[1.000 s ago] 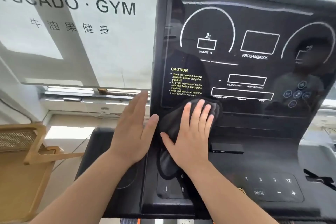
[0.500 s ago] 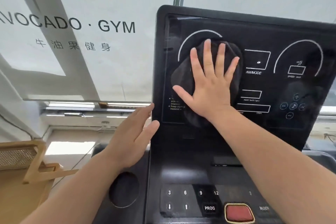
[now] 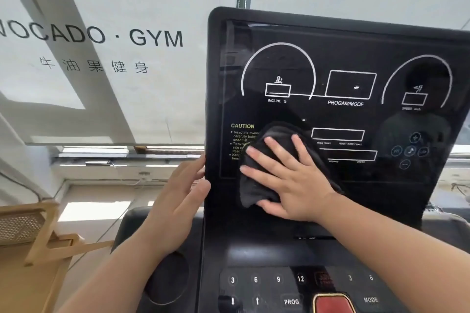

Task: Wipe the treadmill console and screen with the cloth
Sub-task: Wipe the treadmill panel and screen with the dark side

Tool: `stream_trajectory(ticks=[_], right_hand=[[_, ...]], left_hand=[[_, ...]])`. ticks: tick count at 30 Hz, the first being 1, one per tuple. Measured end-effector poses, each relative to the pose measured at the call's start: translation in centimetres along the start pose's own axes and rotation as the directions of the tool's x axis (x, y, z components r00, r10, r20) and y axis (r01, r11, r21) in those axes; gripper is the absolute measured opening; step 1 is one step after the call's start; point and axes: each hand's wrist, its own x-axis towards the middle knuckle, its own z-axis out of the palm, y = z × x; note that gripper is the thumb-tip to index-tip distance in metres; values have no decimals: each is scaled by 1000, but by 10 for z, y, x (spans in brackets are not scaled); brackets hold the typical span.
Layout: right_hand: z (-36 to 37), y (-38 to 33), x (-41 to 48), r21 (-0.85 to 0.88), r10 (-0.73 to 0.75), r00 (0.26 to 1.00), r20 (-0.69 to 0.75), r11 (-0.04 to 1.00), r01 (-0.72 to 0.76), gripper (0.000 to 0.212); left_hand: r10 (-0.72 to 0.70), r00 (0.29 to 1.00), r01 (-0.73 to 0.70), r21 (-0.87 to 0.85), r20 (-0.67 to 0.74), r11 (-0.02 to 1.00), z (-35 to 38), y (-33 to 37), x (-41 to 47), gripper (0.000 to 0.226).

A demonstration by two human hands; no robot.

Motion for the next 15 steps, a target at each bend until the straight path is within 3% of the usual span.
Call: stream_trajectory(ticks=[2,4,6,10,12,15], right_hand=[[-1,2,-3,-1,270,962,-38,963,-270,84],[-5,6,9,17,497,867,-31,868,-497,87],[-12,14,31,48,612,790,-35,791,-610,86],[-34,41,90,65,698,709,-96,715,-696,88],[-45,49,118,15,663,743,-94,747,-665,91],[-54,52,136,-64,440,896,-61,894,-443,91]], left_hand=[[-8,1000,7,-25,-20,1000,-2,-2,2,49],[-19,999,18,-34,-32,999,-3,-3,4,48],[-10,999,9,-21,-36,1000,-4,0,5,48],[-12,999,11,-30,-36,999,-3,0,4,48],[-11,999,10,-28,-40,1000,1,-1,0,47],[-29,999,27,-44,-42,999,6,-1,-3,52]])
